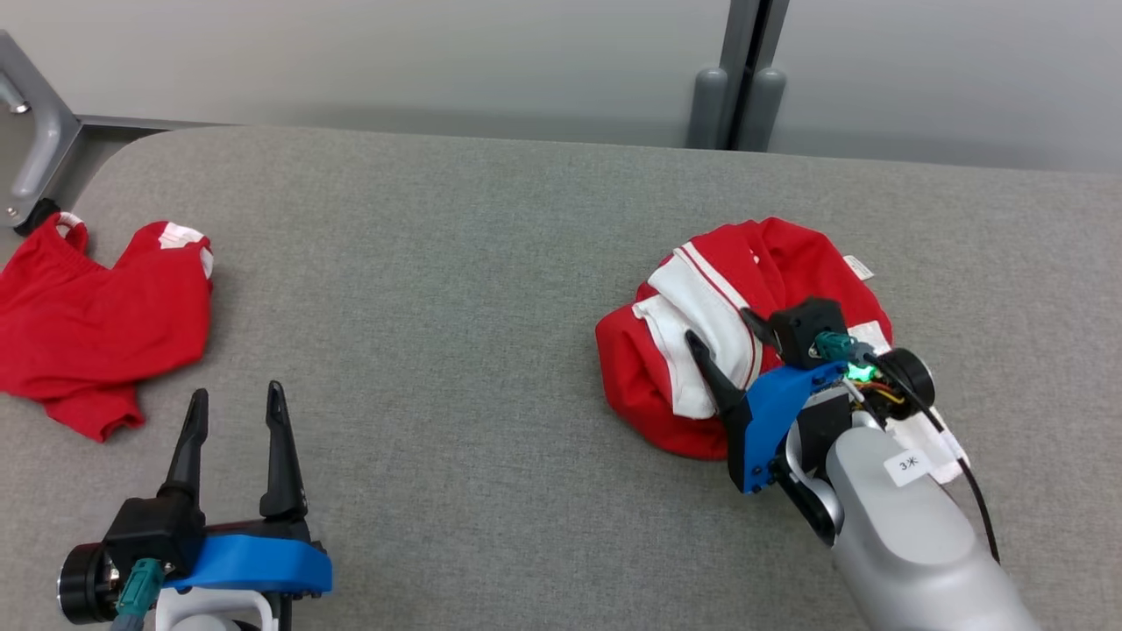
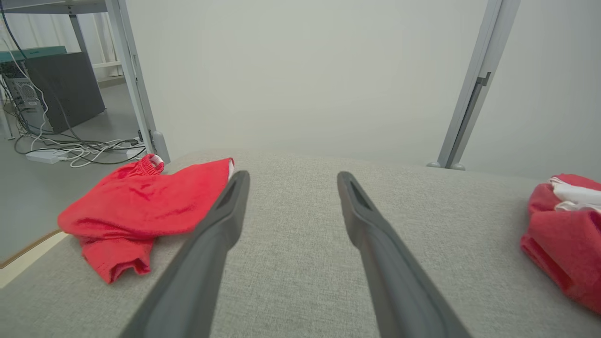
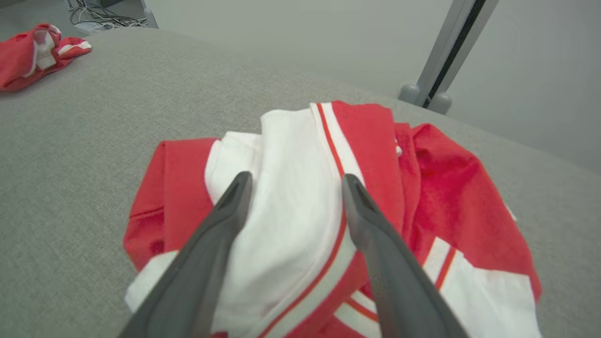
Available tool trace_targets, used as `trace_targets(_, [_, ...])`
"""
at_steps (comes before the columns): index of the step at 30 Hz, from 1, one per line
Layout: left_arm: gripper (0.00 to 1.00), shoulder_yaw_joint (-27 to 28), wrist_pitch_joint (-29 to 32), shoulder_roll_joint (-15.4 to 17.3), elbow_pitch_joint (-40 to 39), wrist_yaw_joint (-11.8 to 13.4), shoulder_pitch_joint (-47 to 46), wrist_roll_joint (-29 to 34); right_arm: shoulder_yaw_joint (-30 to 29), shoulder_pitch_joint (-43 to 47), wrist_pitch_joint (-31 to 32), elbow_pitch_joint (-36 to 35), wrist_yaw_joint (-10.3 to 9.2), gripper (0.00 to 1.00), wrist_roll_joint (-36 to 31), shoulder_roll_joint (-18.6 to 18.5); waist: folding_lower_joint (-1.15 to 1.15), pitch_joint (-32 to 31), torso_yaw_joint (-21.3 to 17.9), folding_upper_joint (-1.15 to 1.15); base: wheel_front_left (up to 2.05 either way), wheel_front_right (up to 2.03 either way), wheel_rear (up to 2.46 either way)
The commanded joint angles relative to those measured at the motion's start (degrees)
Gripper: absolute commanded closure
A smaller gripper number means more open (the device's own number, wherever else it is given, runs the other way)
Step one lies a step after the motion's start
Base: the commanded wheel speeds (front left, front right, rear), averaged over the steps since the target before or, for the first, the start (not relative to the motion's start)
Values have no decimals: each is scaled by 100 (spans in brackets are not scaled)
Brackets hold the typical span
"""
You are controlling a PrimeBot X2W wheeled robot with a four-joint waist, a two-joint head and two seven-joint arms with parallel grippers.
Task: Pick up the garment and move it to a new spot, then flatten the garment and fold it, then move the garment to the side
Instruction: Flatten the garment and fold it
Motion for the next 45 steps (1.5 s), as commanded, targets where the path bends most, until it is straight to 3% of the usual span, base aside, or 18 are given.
trace_targets(1, [0,-28,-15,-13,-10,31,-91,-12,30,-70,31,95,1,0,87,-21,-1,39,51,-1,0,0,0])
trace_targets(3, [0,-26,-15,-19,-14,54,-69,-43,203,-36,127,446,1,0,212,-22,-1,54,65,-1,0,0,0])
trace_targets(4, [0,-21,-15,-18,-11,66,-64,-44,225,-35,138,537,1,29,207,-29,-1,55,62,-1,0,0,0])
trace_targets(5, [0,-21,-15,-17,-4,73,-56,-47,243,-52,102,608,1,89,210,-26,-1,53,55,-1,0,0,0])
trace_targets(6, [0,-18,-15,-19,4,78,-52,-52,226,-71,29,647,1,100,260,-24,-1,49,46,-1,0,0,0])
trace_targets(13, [0,-22,-15,-22,66,62,-66,-97,251,-215,-639,734,1,100,413,-22,-1,-77,-9,-1,0,0,0])
trace_targets(18, [0,-33,-15,-23,80,40,-72,-102,671,-343,-972,403,1,100,787,-15,-1,-104,16,-1,0,0,0])
trace_targets(24, [0,-46,-15,-22,27,64,-118,-174,2026,-552,-1169,-653,1,100,1395,-14,-1,-103,199,-1,0,0,0])
trace_targets(28, [0,-53,-15,-24,26,89,-130,-220,3230,-567,-1079,-1320,1,100,1929,-25,-1,-87,387,-1,0,0,0])
trace_targets(32, [0,-66,-14,-23,10,114,-98,-267,4333,-341,-933,-1718,1,100,2431,-24,-1,-35,523,-1,0,0,0])
trace_targets(35, [0,-83,-15,-25,12,143,-83,-307,4851,-206,-858,-1713,1,100,2698,-26,-1,8,559,-1,0,0,0])
trace_targets(36, [0,-77,-15,-24,10,151,-86,-306,4913,-164,-894,-1683,1,67,2766,-26,-1,23,553,-1,0,0,0])
trace_targets(37, [0,-63,-15,-24,2,161,-81,-317,4967,-116,-918,-1642,1,0,2816,-25,-1,38,528,-1,0,0,0])
trace_targets(41, [0,-19,-15,-25,-5,196,-56,-342,4713,-149,-1122,-1445,1,0,2861,-25,-1,55,362,-1,0,0,0])
trace_targets(45, [0,62,-15,-24,-29,191,-22,-291,4015,-214,-1279,-1260,1,0,2651,-23,-1,12,105,-1,0,0,0])
